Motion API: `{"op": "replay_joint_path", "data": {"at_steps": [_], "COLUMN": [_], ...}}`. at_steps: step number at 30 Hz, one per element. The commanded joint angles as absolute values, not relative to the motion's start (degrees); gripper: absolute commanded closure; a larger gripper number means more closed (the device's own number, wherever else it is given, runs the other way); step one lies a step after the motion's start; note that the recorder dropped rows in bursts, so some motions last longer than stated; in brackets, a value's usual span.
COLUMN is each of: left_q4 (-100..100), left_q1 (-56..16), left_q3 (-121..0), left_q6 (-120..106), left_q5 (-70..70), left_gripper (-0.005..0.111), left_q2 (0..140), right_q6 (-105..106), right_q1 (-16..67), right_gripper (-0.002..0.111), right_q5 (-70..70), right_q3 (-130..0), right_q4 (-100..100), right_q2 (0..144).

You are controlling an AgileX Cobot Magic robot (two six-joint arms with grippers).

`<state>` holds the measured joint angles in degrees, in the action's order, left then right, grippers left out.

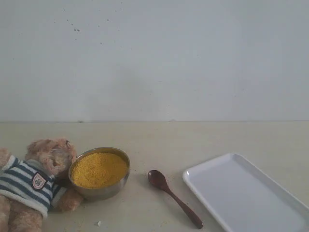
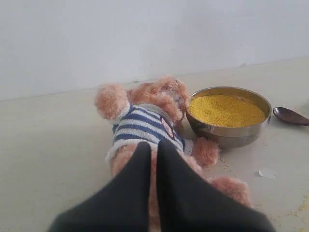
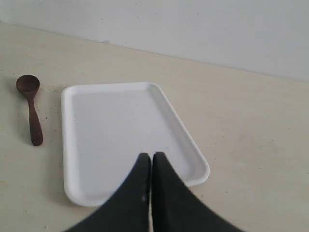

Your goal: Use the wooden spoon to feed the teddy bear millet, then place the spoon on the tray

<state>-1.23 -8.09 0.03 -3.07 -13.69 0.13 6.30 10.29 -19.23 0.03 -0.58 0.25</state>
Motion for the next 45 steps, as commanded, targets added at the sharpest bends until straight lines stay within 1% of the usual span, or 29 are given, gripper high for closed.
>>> {"op": "replay_joint_path", "data": {"at_steps": [1,10,12,14,19,25,26,29,30,31,32,33,34,35,37,40,42,43,45], "left_q4": [-1.35,0.00,5.46,16.19,30.34,31.23,31.02,29.59,24.30,17.82,11.27,5.20,-3.98,-9.88,-24.14,-48.87,-58.87,-61.17,-63.96], "left_q1": [-8.36,-8.36,-8.36,-8.36,-8.36,-8.36,-8.36,-8.36,-8.36,-8.36,-8.36,-8.36,-8.36,-8.36,-8.36,-8.36,-8.36,-8.36,-8.36], "left_q3": [0.00,0.00,0.00,0.00,0.00,0.00,0.00,-1.05,-2.63,-4.51,-7.62,-10.36,-14.12,-16.60,-21.44,-28.82,-32.12,-32.72,-32.89], "left_q6": [-3.37,-2.18,2.30,8.39,9.54,11.51,11.51,18.86,21.78,21.48,18.10,13.58,11.26,13.55,29.46,62.23,78.81,81.67,78.09], "left_q5": [-13.26,-13.26,-11.77,-9.45,-1.77,-1.03,1.91,23.19,31.55,36.57,38.62,37.61,34.69,31.78,24.00,9.89,-0.40,-4.71,-9.96], "left_gripper": [0.103,0.103,0.103,0.103,0.103,0.103,0.103,0.103,0.103,0.103,0.103,0.103,0.103,0.103,0.103,0.103,0.103,0.103,0.103], "left_q2": [0.00,0.00,0.00,0.00,0.00,0.00,0.00,0.00,0.00,1.57,5.45,9.68,17.34,23.04,34.05,50.12,58.92,62.10,66.22], "right_q6": [6.32,6.32,6.32,6.32,6.32,6.32,6.32,6.32,6.32,6.32,6.32,6.32,6.32,6.32,6.32,6.32,6.32,6.32,6.32], "right_q1": [10.50,10.50,10.50,10.50,10.50,10.50,10.50,10.50,10.50,10.50,10.50,10.50,10.50,10.50,10.50,10.50,10.50,10.50,10.50], "right_gripper": [0.108,0.108,0.108,0.108,0.108,0.108,0.108,0.108,0.108,0.108,0.108,0.108,0.108,0.108,0.108,0.108,0.108,0.108,0.108], "right_q5": [-18.84,-18.84,-18.84,-18.84,-18.84,-18.84,-18.84,-18.84,-18.84,-18.84,-18.84,-18.84,-18.84,-18.84,-18.84,-18.84,-18.84,-18.84,-18.84], "right_q3": [0.00,0.00,0.00,0.00,0.00,0.00,0.00,0.00,0.00,0.00,0.00,0.00,0.00,0.00,0.00,0.00,0.00,0.00,0.00], "right_q4": [-0.55,-0.55,-0.55,-0.55,-0.55,-0.55,-0.55,-0.55,-0.55,-0.55,-0.55,-0.55,-0.55,-0.55,-0.55,-0.55,-0.55,-0.55,-0.55], "right_q2": [0.00,0.00,0.00,0.00,0.00,0.00,0.00,0.00,0.00,0.00,0.00,0.00,0.00,0.00,0.00,0.00,0.00,0.00,0.00]}}
